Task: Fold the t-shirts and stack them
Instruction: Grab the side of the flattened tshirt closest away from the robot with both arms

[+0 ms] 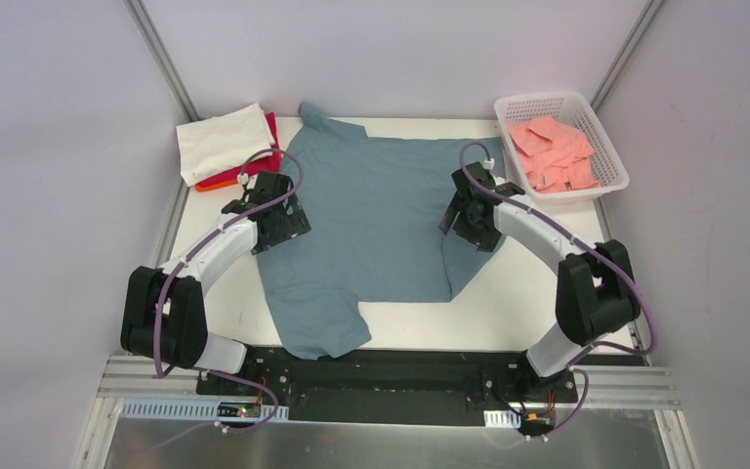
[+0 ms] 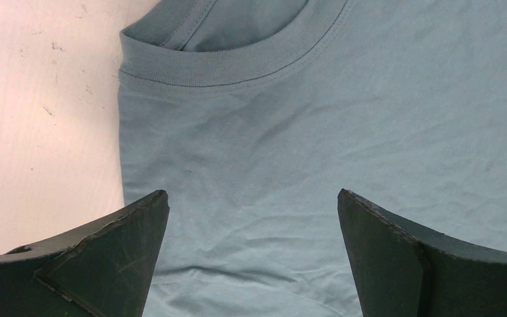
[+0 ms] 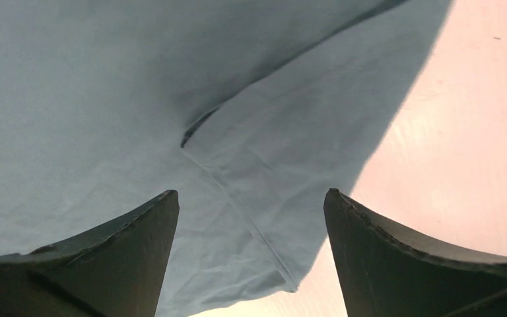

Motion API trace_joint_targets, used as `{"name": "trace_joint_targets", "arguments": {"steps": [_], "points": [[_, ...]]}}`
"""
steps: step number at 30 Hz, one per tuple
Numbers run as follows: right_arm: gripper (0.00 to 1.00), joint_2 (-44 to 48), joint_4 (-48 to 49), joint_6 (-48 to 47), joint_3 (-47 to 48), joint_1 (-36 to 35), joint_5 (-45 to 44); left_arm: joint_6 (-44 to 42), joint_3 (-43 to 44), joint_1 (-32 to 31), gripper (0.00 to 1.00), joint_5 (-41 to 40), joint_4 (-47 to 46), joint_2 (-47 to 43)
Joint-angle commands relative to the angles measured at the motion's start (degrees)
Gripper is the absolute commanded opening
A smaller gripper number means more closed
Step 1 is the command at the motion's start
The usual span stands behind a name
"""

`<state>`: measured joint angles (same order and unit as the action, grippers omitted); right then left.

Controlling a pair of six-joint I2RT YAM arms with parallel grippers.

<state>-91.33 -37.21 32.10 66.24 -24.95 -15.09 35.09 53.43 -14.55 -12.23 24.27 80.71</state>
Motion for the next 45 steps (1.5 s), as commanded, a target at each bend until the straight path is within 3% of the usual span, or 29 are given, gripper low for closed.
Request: {"name": "trace_joint_targets", "arguments": {"steps": [1,9,13,20,31,35,36,41,45], "points": [[0.84,-5.5,4.7,-2.8,4.6,-1.7,1.9,0.8,-0.6,0.3,0.99,1.3,-0.5,1.4],[0.68,-16.6,1.0,-2.2,13.3,-2.1,-3.6,2.1,-2.6,0.3,0.99,2.0,-1.6,2.9],[0.54,-18.1,-1.3,-1.1,14.5,-2.7,-5.5,2.3,-2.7,0.3,0.99,1.7,-1.9,4.7],[0.44,-16.9,-5.2,-0.4,14.3,-3.8,-9.0,2.8,-2.8,0.3,0.99,1.1,-2.2,5.3],[0.43,-16.7,-6.2,1.7,14.0,-5.4,-7.8,3.0,-3.2,0.3,0.99,1.1,-2.6,5.6],[0.38,-16.8,-6.6,2.4,14.2,-6.0,-7.4,2.9,-3.3,0.3,0.99,1.1,-2.8,5.6],[0.36,-16.9,-6.6,2.5,14.1,-6.2,-7.5,3.0,-3.4,0.3,0.99,1.1,-2.9,5.5],[0.01,-14.6,-8.6,4.0,12.3,-6.1,-11.3,2.9,-3.7,0.3,0.99,0.4,-3.0,5.7],[0.0,-9.4,-13.0,5.3,8.4,-5.1,-15.5,3.0,-3.8,0.3,0.99,0.1,-3.0,5.7]]}}
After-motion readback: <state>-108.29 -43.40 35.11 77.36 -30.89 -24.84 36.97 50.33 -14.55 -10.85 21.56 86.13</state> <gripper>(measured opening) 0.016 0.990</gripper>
